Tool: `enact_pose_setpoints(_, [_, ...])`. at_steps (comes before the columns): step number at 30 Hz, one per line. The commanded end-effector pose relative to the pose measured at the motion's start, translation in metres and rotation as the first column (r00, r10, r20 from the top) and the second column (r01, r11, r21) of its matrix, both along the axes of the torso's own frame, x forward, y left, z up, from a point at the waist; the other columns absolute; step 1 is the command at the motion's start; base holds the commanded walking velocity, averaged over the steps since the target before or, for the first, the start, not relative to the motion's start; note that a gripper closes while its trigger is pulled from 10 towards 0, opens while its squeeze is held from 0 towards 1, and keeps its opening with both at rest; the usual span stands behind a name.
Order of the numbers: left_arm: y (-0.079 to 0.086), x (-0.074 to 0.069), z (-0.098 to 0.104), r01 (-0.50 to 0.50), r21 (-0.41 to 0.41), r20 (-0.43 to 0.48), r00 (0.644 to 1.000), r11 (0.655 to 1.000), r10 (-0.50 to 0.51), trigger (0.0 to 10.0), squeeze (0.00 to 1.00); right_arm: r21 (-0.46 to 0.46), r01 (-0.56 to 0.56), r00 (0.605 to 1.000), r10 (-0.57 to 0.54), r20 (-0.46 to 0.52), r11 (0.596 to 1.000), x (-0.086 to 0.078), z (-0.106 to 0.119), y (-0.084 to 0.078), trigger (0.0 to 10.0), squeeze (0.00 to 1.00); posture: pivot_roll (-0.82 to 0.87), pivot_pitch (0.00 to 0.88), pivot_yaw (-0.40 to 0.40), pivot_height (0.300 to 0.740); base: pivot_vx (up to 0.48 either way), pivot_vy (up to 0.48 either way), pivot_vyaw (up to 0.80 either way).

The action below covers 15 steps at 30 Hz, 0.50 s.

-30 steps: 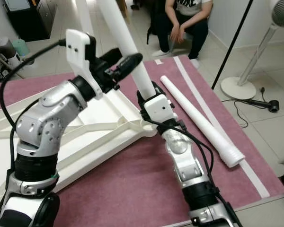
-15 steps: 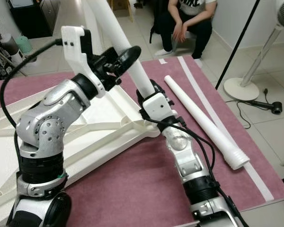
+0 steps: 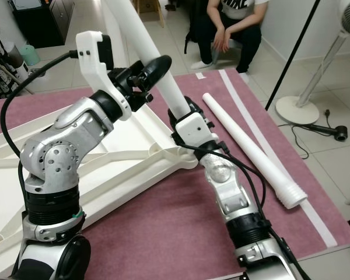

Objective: Building children table

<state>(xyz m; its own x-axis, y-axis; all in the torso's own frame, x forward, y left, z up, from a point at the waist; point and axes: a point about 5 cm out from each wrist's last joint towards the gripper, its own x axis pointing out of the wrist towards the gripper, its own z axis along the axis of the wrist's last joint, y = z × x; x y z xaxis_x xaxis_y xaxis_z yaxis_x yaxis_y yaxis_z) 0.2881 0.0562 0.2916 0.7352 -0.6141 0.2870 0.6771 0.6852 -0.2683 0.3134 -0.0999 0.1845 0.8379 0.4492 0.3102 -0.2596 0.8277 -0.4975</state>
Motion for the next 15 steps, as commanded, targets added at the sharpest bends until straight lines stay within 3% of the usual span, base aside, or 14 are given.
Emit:
enact_pose_setpoints(1, [-0.0198,-0.0139,0.0071,0.142,0.055,0.071,0.987,0.988,-0.145,0.0,0.00,-0.001,-0.012,0.997,0.011,-0.076,1.000,0.0044,-0.0059,0.0070,10.0,0.00,0.02,0.000,0.066,0.740,0.000,0.000,0.00])
enact_pose_setpoints(2, [-0.0198,-0.0143,0.0074,0.137,0.066,0.076,0.987,0.988,-0.142,0.0,0.00,0.022,-0.006,0.996,0.008,-0.087,1.000,0.0053,-0.0048,0.0067,10.0,0.00,0.02,0.000,0.066,0.740,0.000,0.000,0.00])
enact_pose_setpoints(3, [-0.0199,-0.0152,0.0076,0.135,0.081,0.085,0.986,0.988,-0.142,0.0,0.00,0.034,-0.001,0.995,0.005,-0.100,0.999,0.0059,-0.0042,0.0065,10.0,1.00,0.02,0.000,0.065,0.740,0.000,0.000,0.00])
enact_pose_setpoints(6, [-0.0195,-0.0165,0.0090,0.133,0.096,0.096,0.985,0.986,-0.142,0.0,0.00,0.073,-0.010,0.989,0.020,-0.145,0.997,0.0068,-0.0045,0.0075,10.0,1.00,0.02,0.000,0.065,0.740,0.000,0.000,0.00])
enact_pose_setpoints(7, [-0.0194,-0.0168,0.0099,0.134,0.097,0.099,0.985,0.986,-0.143,0.0,0.00,0.088,-0.023,0.986,0.038,-0.163,0.996,0.0066,-0.0045,0.0087,10.0,0.88,0.02,0.000,0.064,0.740,0.000,0.000,0.00])
enact_pose_setpoints(8, [-0.0194,-0.0168,0.0099,0.134,0.097,0.099,0.985,0.986,-0.143,0.0,0.00,0.088,-0.023,0.986,0.038,-0.163,0.996,0.0066,-0.0045,0.0087,10.0,0.88,0.02,0.000,0.064,0.740,0.000,0.000,0.00])
enact_pose_setpoints(9, [-0.0192,-0.0173,0.0107,0.135,0.097,0.102,0.984,0.986,-0.145,0.0,0.00,0.102,-0.033,0.982,0.051,-0.181,0.994,0.0064,-0.0045,0.0096,10.0,0.00,0.02,0.000,0.064,0.740,0.000,0.000,0.00])
enact_pose_setpoints(15, [-0.0195,-0.0170,0.0112,0.129,0.116,0.114,0.983,0.985,-0.142,0.0,0.00,0.094,-0.055,0.974,0.074,-0.215,0.994,0.0069,-0.0047,0.0094,10.0,0.00,0.02,0.000,0.062,0.740,0.000,0.000,0.00])
